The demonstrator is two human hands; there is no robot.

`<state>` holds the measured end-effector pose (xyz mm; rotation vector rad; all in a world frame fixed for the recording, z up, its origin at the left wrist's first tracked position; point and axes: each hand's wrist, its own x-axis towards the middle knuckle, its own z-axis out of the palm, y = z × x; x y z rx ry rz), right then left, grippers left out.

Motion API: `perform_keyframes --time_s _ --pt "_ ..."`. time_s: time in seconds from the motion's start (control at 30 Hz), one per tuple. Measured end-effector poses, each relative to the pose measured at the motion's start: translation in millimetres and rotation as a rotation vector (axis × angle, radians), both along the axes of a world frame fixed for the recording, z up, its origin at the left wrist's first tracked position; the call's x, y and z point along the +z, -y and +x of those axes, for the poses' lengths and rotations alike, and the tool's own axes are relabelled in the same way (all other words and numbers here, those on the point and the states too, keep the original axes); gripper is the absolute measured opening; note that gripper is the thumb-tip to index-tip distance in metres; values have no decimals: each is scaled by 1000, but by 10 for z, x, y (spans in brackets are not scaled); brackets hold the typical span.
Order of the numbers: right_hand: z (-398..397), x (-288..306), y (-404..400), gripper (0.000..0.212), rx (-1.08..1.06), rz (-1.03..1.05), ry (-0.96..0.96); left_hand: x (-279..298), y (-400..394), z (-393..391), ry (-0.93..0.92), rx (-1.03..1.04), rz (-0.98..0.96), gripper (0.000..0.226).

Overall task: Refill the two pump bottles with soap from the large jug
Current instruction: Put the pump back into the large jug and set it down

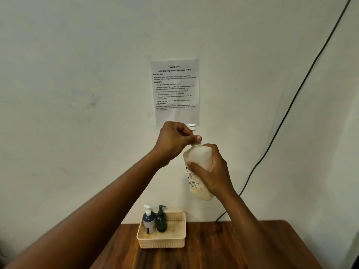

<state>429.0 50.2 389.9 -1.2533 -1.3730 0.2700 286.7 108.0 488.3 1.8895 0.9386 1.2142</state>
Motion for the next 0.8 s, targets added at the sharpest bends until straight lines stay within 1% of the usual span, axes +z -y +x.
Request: perform_keyframes --time_s 0.2,0.27,0.33,0.4,0.5,0.6,0.67,0.73,0.8 --pt "4 110 -28 65 -35 28 -8 82 -21 4 59 -75 -48 22" --pt "-4 125 -29 65 -32 34 -9 112 -8 15 62 -52 -25 28" --pt "-22 133 -27 65 -29 37 -10 141 6 28 61 20 5 39" --pt "-44 146 -15 65 -28 40 -20 165 23 26 43 43 12 41" --pt "-67 156 11 65 -15 47 -33 198 22 -32 32 -56 -36 24" --pt "-83 160 23 65 -3 44 -44 227 42 -92 65 -186 -120 30" --pt "-89 188 30 65 -12 47 -43 263 65 -118 82 -231 -158 32" --pt "-102 232 37 65 -14 54 -26 274 106 -109 83 -195 -139 28" --pt "-119 269 38 65 -17 59 -13 277 152 -77 78 -85 -63 27"
